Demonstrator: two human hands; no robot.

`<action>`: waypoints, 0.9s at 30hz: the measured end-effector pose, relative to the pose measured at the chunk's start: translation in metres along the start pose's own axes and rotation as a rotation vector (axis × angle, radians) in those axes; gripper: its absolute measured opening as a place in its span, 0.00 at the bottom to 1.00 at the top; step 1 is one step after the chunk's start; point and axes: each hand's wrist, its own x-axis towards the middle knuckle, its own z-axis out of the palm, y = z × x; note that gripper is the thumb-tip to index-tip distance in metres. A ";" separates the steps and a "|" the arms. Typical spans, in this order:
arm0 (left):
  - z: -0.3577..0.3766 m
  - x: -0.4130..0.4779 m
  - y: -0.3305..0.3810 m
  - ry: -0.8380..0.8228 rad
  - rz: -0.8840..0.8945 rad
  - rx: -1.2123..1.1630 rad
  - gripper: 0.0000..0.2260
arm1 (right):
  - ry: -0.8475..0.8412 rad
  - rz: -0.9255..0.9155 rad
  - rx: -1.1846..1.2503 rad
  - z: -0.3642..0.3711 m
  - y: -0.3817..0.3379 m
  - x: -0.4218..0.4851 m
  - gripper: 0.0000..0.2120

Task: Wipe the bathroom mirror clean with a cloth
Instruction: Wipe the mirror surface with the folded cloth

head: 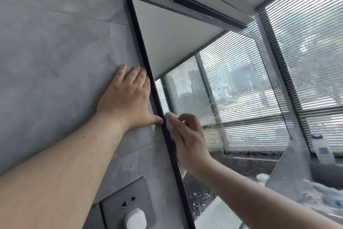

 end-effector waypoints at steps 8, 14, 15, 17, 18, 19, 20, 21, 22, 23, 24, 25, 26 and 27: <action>0.002 -0.011 0.005 0.008 0.003 -0.028 0.53 | 0.111 0.322 -0.018 -0.029 0.047 0.049 0.11; 0.001 -0.020 0.010 -0.006 0.036 -0.037 0.52 | 0.158 0.547 -0.120 -0.036 0.086 0.046 0.14; 0.000 -0.019 0.011 -0.006 0.038 -0.038 0.53 | 0.170 0.550 -0.112 -0.034 0.082 0.044 0.14; 0.001 -0.019 0.011 -0.010 0.044 -0.037 0.53 | 0.172 0.511 -0.106 -0.031 0.067 0.039 0.14; 0.001 -0.019 0.010 -0.011 0.046 -0.034 0.53 | 0.171 0.469 -0.099 -0.029 0.057 0.033 0.13; 0.001 -0.019 0.010 -0.009 0.045 -0.027 0.52 | 0.165 0.431 -0.074 -0.027 0.049 0.026 0.12; 0.001 -0.019 0.010 -0.007 0.042 -0.019 0.52 | 0.145 0.388 -0.056 -0.026 0.041 0.018 0.12; 0.001 -0.019 0.010 -0.007 0.038 -0.012 0.53 | 0.117 0.331 -0.068 -0.023 0.035 0.009 0.11; 0.002 -0.019 0.011 -0.008 0.034 -0.008 0.53 | 0.068 0.271 -0.094 -0.021 0.029 -0.001 0.12; 0.001 -0.019 0.012 -0.010 0.033 -0.006 0.53 | 0.021 0.206 -0.110 -0.019 0.024 -0.012 0.12; 0.001 -0.019 0.012 -0.012 0.032 -0.004 0.52 | -0.020 0.140 -0.112 -0.017 0.018 -0.023 0.13; 0.001 -0.020 0.013 -0.011 0.029 -0.004 0.52 | -0.048 0.057 -0.114 -0.015 0.013 -0.033 0.14; 0.002 -0.021 0.014 -0.006 0.022 -0.006 0.52 | -0.062 -0.034 -0.118 -0.015 0.007 -0.042 0.14; 0.002 -0.022 0.014 -0.001 0.016 -0.008 0.51 | -0.073 -0.111 -0.118 -0.015 0.004 -0.047 0.15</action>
